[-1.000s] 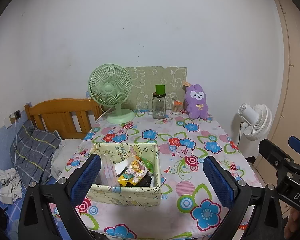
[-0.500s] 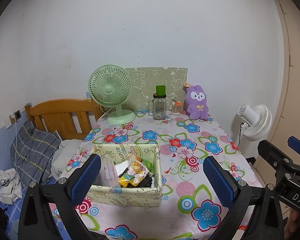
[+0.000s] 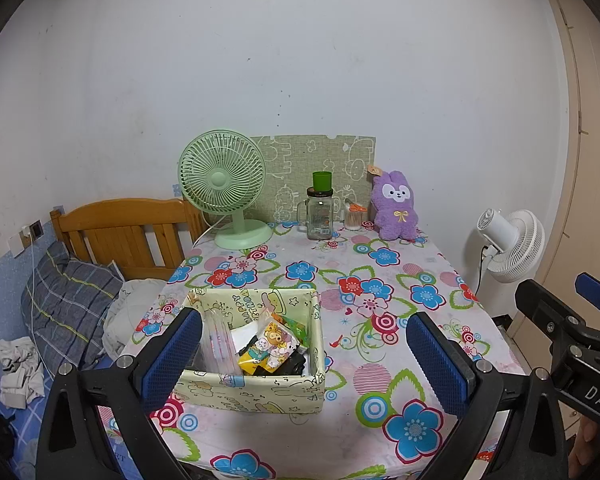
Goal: Organize soft objects
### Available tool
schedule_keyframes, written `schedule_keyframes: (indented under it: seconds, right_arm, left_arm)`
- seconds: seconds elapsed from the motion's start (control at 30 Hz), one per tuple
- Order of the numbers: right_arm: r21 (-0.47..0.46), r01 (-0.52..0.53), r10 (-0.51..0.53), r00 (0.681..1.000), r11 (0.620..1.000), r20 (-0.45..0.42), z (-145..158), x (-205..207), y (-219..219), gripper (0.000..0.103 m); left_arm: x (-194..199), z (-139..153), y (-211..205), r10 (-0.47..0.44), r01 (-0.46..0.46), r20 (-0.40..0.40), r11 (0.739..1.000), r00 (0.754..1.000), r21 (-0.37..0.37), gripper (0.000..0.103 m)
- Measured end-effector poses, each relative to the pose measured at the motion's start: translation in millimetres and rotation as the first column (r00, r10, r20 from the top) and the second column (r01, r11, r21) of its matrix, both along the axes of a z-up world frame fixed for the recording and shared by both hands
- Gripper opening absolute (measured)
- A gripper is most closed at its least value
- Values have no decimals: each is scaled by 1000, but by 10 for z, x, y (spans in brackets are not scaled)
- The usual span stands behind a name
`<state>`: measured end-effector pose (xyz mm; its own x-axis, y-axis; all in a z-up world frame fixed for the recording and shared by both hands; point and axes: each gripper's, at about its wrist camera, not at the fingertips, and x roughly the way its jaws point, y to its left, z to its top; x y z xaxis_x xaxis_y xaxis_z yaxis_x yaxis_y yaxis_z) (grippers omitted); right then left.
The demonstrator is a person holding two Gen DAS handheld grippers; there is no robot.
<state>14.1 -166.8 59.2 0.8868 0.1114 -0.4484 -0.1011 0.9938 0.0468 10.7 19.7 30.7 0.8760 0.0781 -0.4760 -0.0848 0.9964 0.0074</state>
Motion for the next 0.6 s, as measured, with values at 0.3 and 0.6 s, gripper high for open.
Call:
schedule_keyframes:
  seconds: [0.3, 0.6]
  right_arm:
    - [0, 1, -1, 1000, 1000, -1, -2, -1, 0, 101]
    - [2, -2, 2, 1000, 1000, -5, 1, 9, 6, 101]
  left_arm:
    - [6, -3, 0, 0, 0, -3, 1000, 1000, -1, 103]
    - [12, -28, -26, 3, -3, -3, 1000, 1000, 8, 103]
